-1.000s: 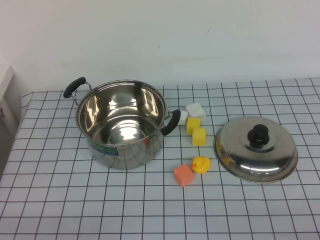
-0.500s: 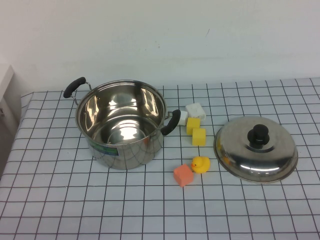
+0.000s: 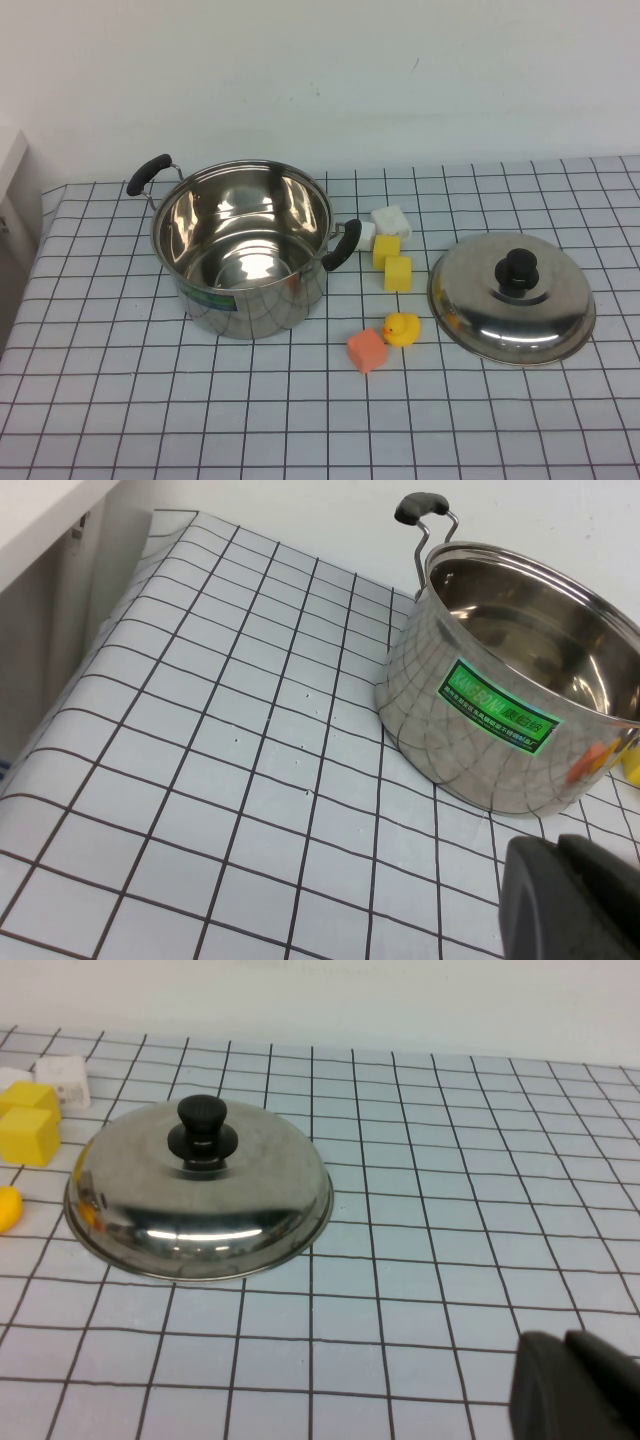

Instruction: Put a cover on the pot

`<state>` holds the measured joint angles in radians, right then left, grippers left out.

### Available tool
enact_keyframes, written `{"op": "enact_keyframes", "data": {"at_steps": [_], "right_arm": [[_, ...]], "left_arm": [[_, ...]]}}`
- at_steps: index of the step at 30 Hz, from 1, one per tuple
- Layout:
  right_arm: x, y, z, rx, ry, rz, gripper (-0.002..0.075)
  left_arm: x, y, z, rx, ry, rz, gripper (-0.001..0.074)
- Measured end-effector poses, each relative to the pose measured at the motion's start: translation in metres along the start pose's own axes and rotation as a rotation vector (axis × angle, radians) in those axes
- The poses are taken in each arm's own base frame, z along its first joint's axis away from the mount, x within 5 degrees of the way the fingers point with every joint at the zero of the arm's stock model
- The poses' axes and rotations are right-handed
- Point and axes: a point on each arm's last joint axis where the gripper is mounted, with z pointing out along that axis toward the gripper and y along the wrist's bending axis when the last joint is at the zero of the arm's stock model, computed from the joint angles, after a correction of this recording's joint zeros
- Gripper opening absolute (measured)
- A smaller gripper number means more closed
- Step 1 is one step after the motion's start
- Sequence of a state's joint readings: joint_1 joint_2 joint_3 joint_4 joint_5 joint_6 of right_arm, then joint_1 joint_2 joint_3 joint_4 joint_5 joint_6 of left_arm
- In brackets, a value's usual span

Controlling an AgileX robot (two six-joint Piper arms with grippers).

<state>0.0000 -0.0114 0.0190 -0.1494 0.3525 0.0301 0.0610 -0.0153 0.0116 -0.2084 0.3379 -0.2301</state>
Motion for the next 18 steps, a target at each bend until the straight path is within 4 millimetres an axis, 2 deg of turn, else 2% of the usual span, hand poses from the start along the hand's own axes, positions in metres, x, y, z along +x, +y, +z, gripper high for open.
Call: {"op": "enact_keyframes", "data": {"at_steps": [14,16,18], "right_arm": [[-0.002,-0.002,0.0,0.026,-0.012,-0.058,-0.0002],[-0.011,-0.004,-0.005,0.031,-0.03,-0.055,-0.0002],[-0.035,-0.007,-0.017,0.047,-0.099,-0.059,-0.0002]], "left_arm": [[0.0,0.0,0.0,0.0,0.0,-0.004,-0.0002],[0.0,0.0,0.0,0.0,0.0,-0.004,-0.0002],[0.0,0.0,0.0,0.0,0.0,-0.004,-0.0002]]}}
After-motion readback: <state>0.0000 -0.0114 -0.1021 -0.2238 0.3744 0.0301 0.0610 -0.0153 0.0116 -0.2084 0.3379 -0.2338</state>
